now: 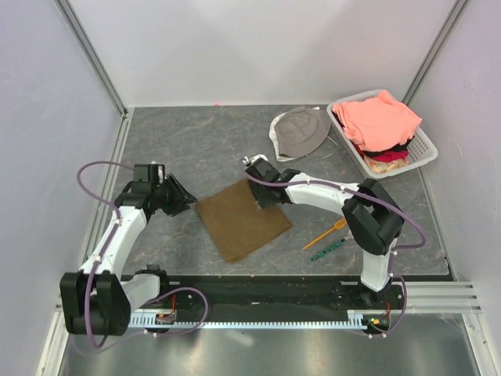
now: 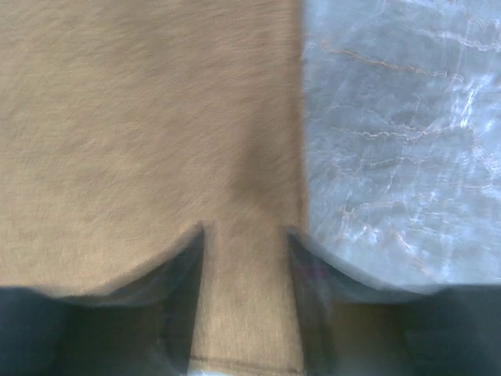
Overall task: Fold the napkin into a case and place the utensils inside
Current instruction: Fold the lower triangle-folded napkin at the center of the board.
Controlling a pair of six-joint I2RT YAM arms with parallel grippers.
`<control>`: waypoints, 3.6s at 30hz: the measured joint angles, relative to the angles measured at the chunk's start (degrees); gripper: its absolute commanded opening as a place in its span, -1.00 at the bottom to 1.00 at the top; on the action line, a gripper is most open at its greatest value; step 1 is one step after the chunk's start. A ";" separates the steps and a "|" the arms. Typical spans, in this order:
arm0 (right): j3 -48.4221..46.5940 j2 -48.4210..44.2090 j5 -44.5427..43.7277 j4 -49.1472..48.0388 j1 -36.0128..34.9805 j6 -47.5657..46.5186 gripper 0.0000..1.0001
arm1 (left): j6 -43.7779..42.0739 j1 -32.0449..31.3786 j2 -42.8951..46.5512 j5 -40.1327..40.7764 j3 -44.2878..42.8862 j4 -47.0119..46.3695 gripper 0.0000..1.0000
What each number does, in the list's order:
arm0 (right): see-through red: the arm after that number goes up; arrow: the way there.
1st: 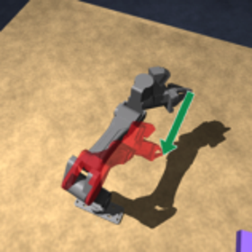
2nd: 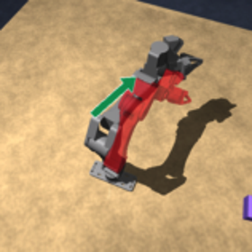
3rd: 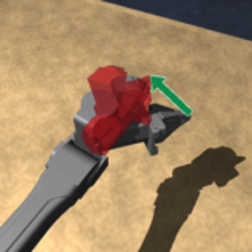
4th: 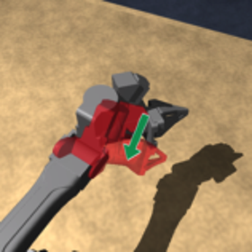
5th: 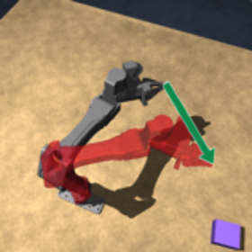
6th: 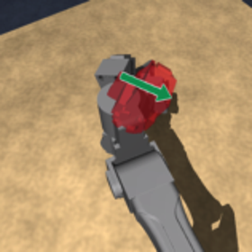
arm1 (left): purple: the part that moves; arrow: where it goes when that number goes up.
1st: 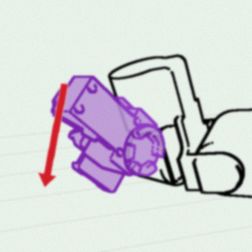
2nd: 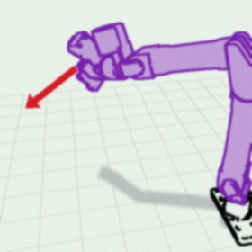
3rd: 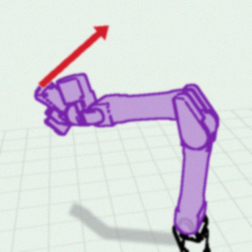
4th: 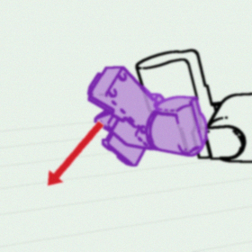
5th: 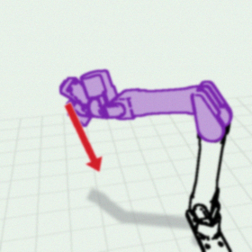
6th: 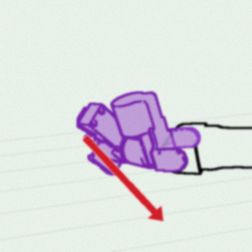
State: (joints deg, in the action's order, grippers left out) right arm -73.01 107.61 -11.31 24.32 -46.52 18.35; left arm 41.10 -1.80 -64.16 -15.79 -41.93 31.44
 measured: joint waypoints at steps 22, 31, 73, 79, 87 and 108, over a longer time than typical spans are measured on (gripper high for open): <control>-8.76 4.24 -3.48 10.03 -30.12 5.03 0.15 | 0.63 13.38 -5.20 -12.46 0.63 2.34 0.00; -7.82 7.34 -2.58 7.54 -30.14 5.86 -0.10 | 2.60 14.38 -3.54 -20.26 5.14 -5.90 0.10; 2.62 -11.08 10.27 -2.75 -16.57 13.66 -1.00 | 10.69 9.05 -17.49 -20.76 10.75 -23.06 0.38; 3.23 -12.22 11.78 -3.63 -16.31 13.92 -1.00 | 11.30 8.41 -23.12 -19.15 8.35 -24.79 0.30; 5.62 -12.35 14.14 -6.43 -16.24 14.19 -1.00 | 12.11 4.57 -30.75 -18.25 2.56 -27.61 -0.48; 33.07 -13.81 31.36 -50.80 -17.25 30.93 -1.00 | -2.49 -13.94 -21.31 21.29 -18.29 14.91 -0.96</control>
State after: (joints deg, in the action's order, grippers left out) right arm -39.94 93.80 20.05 -26.48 -63.77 49.28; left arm 38.61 -15.75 -85.47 5.50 -60.23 46.35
